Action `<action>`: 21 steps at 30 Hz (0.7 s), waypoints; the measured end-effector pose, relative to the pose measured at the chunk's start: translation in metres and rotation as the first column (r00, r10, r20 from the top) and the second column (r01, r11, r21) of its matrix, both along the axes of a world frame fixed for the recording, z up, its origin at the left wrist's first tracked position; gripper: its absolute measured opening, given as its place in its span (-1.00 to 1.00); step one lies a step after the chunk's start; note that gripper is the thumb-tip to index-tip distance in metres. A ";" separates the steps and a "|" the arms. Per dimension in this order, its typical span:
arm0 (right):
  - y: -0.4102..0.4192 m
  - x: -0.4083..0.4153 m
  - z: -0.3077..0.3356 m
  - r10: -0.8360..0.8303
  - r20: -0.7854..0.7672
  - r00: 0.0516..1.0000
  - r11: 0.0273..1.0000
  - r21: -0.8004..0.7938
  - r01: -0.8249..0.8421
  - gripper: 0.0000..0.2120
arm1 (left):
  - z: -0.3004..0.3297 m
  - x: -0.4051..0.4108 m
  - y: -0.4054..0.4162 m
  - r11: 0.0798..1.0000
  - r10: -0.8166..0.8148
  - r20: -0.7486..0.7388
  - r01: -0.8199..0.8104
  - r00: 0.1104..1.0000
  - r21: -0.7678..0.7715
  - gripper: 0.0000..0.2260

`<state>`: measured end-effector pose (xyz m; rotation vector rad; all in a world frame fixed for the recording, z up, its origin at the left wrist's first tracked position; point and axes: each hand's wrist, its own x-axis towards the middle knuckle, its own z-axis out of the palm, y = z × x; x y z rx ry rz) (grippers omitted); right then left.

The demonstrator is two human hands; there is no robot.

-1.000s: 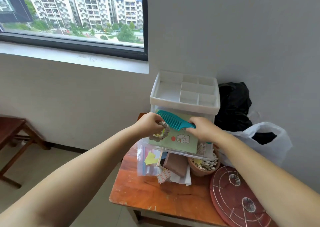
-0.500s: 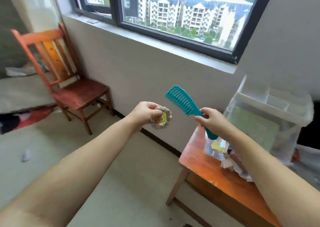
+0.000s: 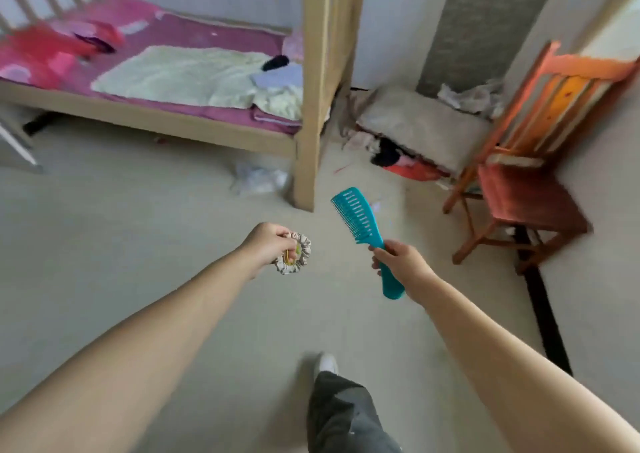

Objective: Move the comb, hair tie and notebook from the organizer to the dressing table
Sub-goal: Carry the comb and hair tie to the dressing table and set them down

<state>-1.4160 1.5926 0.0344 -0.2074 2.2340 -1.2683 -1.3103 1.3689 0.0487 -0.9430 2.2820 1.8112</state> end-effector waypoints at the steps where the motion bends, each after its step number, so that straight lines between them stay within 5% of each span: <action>1: -0.038 -0.003 -0.005 0.046 0.034 0.998 0.999 -0.030 -0.045 -0.86 | -0.007 0.011 -0.031 0.997 0.079 0.025 -0.079 0.997 -0.006 -0.89; 10: -0.365 -0.015 -0.026 0.545 0.172 0.821 0.838 -0.084 -0.539 -0.84 | -0.018 0.081 -0.270 0.768 0.632 0.084 -0.637 0.770 0.067 -0.90; 21: -0.722 0.067 -0.031 0.852 0.205 0.482 0.509 -0.106 -0.854 -0.86 | -0.022 0.179 -0.514 0.394 0.917 0.061 -0.919 0.394 0.021 -0.92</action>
